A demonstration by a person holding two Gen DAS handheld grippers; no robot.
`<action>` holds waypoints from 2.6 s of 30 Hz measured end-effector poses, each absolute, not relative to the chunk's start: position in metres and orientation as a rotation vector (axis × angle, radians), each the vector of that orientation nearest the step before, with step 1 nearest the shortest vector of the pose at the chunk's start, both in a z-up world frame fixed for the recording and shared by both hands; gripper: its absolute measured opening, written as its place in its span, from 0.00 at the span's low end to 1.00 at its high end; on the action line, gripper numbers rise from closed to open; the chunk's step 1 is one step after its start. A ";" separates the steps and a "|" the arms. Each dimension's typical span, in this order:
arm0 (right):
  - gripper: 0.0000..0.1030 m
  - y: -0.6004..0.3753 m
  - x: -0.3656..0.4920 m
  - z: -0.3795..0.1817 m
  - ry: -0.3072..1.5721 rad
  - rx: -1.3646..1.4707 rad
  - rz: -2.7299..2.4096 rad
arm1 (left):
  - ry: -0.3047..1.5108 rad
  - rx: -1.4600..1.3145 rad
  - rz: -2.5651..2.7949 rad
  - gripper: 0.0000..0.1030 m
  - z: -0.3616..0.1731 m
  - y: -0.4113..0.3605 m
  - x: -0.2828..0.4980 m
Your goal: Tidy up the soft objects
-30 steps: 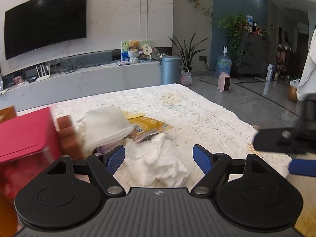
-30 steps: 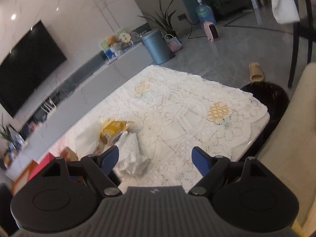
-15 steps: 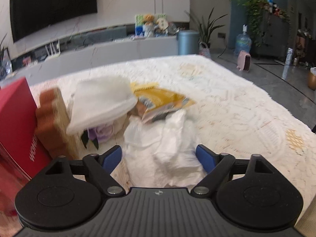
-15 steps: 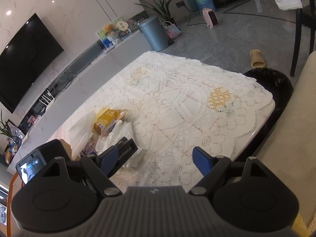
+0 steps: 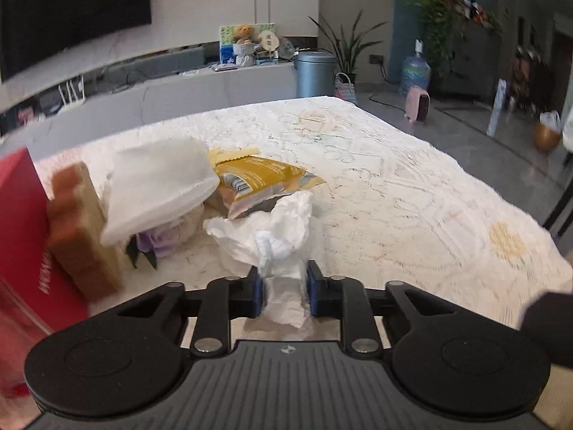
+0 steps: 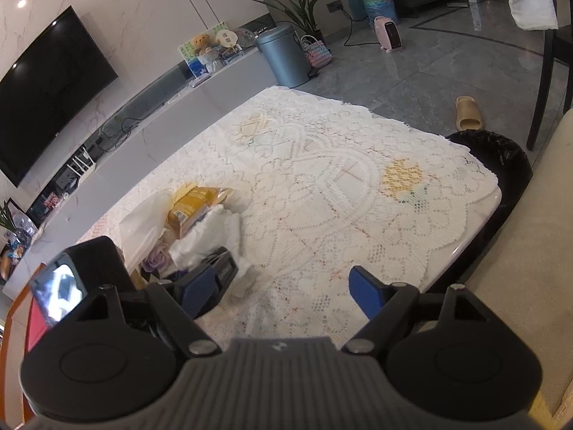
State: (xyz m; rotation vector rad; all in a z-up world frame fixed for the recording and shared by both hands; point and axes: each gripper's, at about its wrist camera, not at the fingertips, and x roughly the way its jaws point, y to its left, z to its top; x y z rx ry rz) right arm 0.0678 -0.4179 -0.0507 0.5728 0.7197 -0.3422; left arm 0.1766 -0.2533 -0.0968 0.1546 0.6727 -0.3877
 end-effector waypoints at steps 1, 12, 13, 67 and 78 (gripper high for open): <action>0.79 -0.418 0.068 -0.051 0.721 0.574 -0.338 | 0.676 0.154 -0.387 0.24 -0.095 -0.250 0.173; 0.79 -0.408 0.074 -0.052 0.755 0.529 -0.305 | 0.659 0.184 -0.300 0.24 -0.099 -0.222 0.149; 0.79 -0.407 0.075 -0.052 0.761 0.526 -0.299 | 0.647 0.169 -0.298 0.25 -0.103 -0.220 0.149; 0.00 -0.417 0.227 -0.095 0.803 0.939 0.160 | 0.803 -0.233 -0.394 0.27 -0.110 -0.160 0.185; 0.13 -0.409 0.163 -0.046 0.851 0.355 -0.210 | 0.783 -0.207 -0.392 0.27 -0.111 -0.171 0.180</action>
